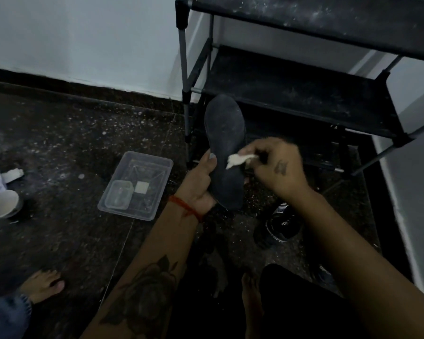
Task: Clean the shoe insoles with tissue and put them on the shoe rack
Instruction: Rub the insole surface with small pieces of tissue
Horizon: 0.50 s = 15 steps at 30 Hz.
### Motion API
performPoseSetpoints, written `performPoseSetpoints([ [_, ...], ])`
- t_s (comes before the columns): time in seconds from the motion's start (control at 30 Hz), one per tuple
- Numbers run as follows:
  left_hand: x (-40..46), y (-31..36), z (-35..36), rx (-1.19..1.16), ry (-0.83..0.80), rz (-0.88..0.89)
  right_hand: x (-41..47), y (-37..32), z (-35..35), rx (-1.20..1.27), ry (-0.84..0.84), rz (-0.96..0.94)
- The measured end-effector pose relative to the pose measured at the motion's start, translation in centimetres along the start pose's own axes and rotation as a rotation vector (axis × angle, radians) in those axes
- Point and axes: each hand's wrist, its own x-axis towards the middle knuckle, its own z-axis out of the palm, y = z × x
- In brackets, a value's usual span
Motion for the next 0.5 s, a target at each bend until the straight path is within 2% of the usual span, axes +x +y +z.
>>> performPoseSetpoints([
  [0.1, 0.1, 0.0, -0.2, 0.038, 0.019, 0.026, -0.3, -0.4, 1.1, -0.023, -0.209, -0.069],
  [0.2, 0.0, 0.0, -0.1, 0.034, 0.035, 0.007, 0.2, 0.1, -0.2, -0.014, -0.368, 0.044],
  [0.23, 0.1, -0.1, -0.1, 0.036, 0.041, -0.001, 0.2, 0.5, -0.8, -0.054, -0.362, 0.105],
  [0.3, 0.1, -0.1, -0.1, 0.025, 0.055, -0.015, 0.3, 1.0, -1.4, -0.12, -0.177, 0.195],
  [0.37, 0.2, 0.0, -0.1, 0.041, 0.069, -0.005, 0.4, 0.9, -1.2, 0.097, 0.008, 0.241],
  [0.43, 0.0, 0.0, 0.2, 0.063, 0.077, 0.009, 0.5, 0.2, -0.5, 0.415, -0.012, 0.302],
  [0.5, -0.2, -0.1, 0.5, 0.069, 0.076, 0.021, 0.3, -0.3, 0.6, 0.511, -0.121, 0.355],
])
